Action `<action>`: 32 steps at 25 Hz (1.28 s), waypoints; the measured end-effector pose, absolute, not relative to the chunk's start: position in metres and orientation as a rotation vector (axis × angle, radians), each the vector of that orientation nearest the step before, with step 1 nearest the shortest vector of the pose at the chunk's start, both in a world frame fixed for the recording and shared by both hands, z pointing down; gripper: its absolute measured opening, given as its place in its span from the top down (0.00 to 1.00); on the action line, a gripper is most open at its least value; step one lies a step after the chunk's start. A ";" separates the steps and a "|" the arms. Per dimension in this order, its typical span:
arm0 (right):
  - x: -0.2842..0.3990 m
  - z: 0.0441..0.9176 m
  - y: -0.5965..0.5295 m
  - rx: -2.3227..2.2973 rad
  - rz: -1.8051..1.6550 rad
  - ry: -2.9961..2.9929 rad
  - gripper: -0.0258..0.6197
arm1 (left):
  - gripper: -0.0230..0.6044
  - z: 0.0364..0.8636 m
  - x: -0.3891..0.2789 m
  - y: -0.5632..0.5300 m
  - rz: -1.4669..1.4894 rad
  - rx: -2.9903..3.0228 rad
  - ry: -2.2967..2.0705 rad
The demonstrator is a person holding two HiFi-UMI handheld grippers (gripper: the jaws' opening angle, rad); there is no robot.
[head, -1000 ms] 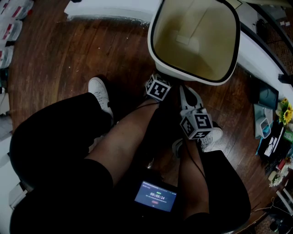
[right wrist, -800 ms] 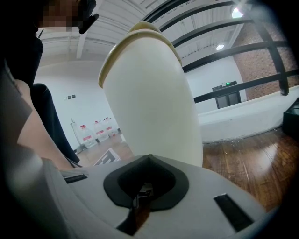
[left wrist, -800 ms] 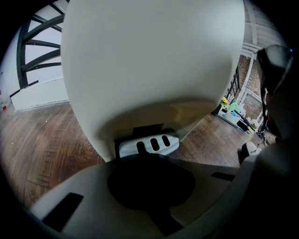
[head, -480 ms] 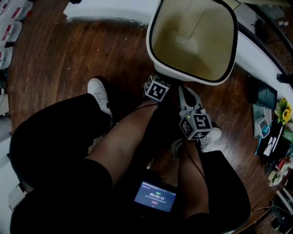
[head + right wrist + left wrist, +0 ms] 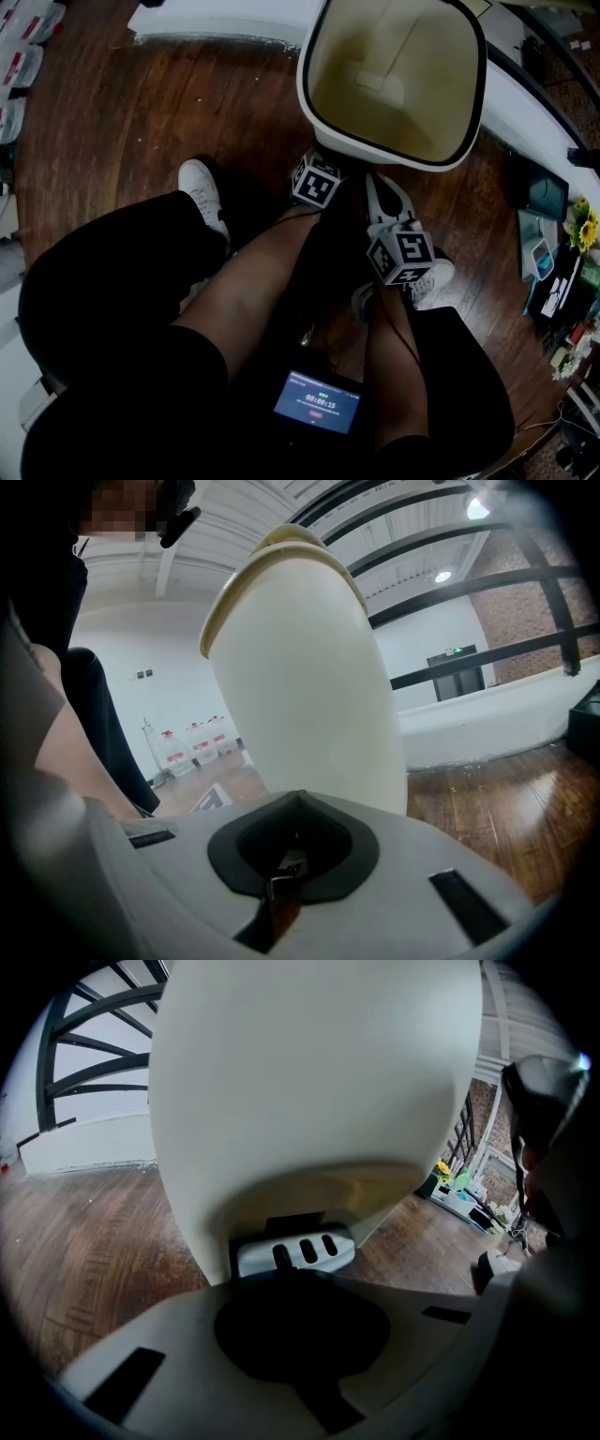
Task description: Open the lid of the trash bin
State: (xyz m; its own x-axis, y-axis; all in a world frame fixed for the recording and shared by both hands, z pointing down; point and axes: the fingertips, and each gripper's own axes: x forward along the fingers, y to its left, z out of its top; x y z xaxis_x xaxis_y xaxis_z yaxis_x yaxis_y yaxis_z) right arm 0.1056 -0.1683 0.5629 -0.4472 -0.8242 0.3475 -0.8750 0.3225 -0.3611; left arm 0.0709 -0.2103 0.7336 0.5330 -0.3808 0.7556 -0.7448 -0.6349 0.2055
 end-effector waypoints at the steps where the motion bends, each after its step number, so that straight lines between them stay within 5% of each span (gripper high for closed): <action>1: 0.106 0.563 -0.168 1.596 0.774 -2.472 0.95 | 0.96 0.731 0.071 -0.210 0.928 2.267 -0.913; 23: 0.101 0.544 -0.166 1.575 0.737 -2.497 0.95 | 0.93 0.699 0.073 -0.200 0.740 2.366 -0.909; 32: 0.085 0.473 -0.141 1.479 0.601 -2.583 0.95 | 0.93 0.587 0.064 -0.158 0.537 2.581 -0.867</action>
State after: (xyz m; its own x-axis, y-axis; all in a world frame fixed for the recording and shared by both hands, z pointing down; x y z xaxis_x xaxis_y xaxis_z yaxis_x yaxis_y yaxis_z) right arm 0.0846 -0.1408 0.4731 -0.5214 -0.8056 0.2813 -0.8471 0.4488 -0.2847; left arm 0.0636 -0.1582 0.5873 0.7387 -0.4928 0.4597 -0.6313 -0.7449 0.2160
